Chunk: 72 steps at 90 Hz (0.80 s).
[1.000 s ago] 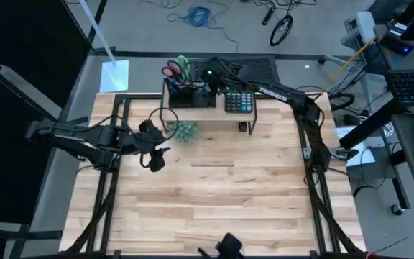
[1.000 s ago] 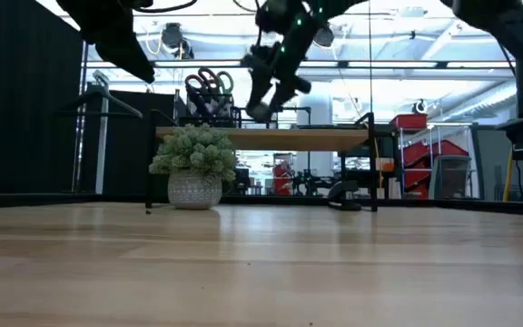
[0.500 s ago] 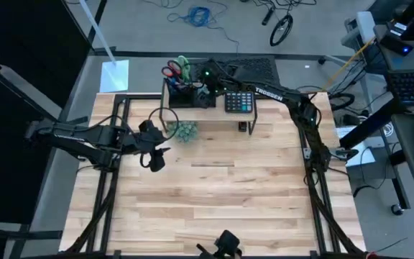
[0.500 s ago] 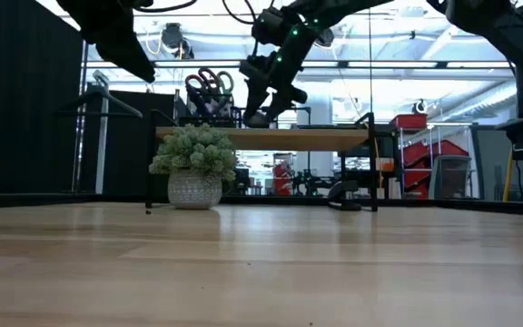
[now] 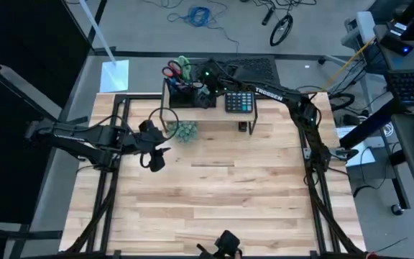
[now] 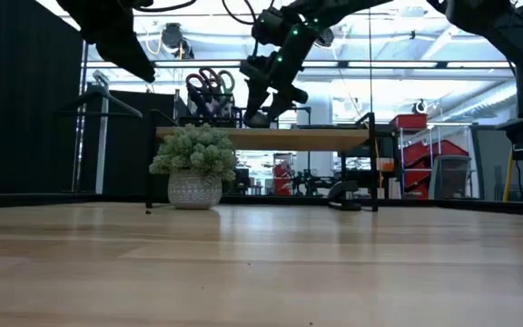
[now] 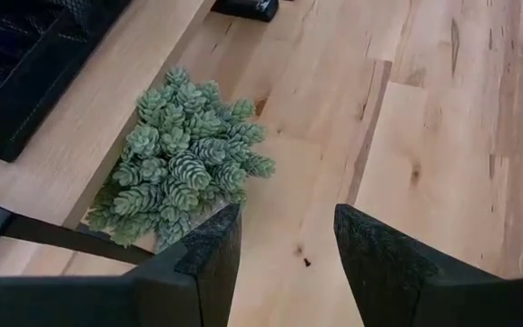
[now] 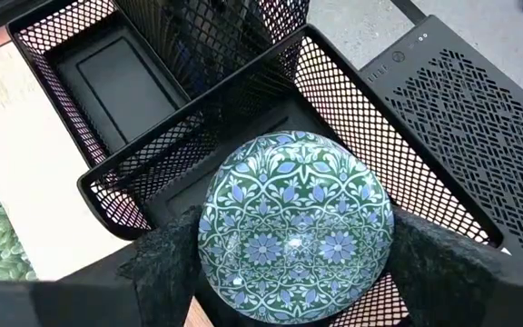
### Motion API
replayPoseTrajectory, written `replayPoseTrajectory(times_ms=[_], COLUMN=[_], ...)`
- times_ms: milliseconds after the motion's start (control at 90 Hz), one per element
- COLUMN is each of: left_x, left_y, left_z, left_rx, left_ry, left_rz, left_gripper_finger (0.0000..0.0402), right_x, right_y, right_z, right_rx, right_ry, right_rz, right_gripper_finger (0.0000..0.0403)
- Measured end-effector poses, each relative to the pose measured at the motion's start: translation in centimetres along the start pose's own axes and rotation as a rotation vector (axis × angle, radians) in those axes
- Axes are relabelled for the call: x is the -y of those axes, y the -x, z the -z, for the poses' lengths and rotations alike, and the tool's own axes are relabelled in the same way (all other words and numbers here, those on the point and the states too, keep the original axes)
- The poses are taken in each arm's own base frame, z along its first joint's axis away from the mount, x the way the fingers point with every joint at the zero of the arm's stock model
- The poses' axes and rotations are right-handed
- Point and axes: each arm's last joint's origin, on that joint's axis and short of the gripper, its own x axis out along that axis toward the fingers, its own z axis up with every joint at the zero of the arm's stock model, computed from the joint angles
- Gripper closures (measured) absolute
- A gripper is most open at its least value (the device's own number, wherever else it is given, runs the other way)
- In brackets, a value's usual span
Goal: Pick and place office supplies into organizer
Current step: Put the green scented candle into the desk organizer on the shelf, then move the green plant to the bottom right of the table
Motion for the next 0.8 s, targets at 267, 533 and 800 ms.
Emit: replayPoseTrajectory(times_ms=[267,533,800], left_x=[0.00,0.00,0.00], left_y=[0.00,0.00,0.00], left_z=[0.00,0.01,0.00], left_rx=[0.000,0.000,0.000], left_ry=[0.001,0.001,0.001], left_rz=[0.000,0.000,0.000], left_gripper_finger=[0.0235,0.0235,0.0235], right_x=[0.01,0.11,0.11], right_y=[-0.02,0.01,0.04], right_z=[0.06,0.22,0.25], right_rx=[-0.007,-0.028,-0.032], right_ry=[0.017,0.007,0.007], right_rz=[-0.001,-0.011,-0.019], right_gripper_finger=[0.0108,0.0098,0.0077])
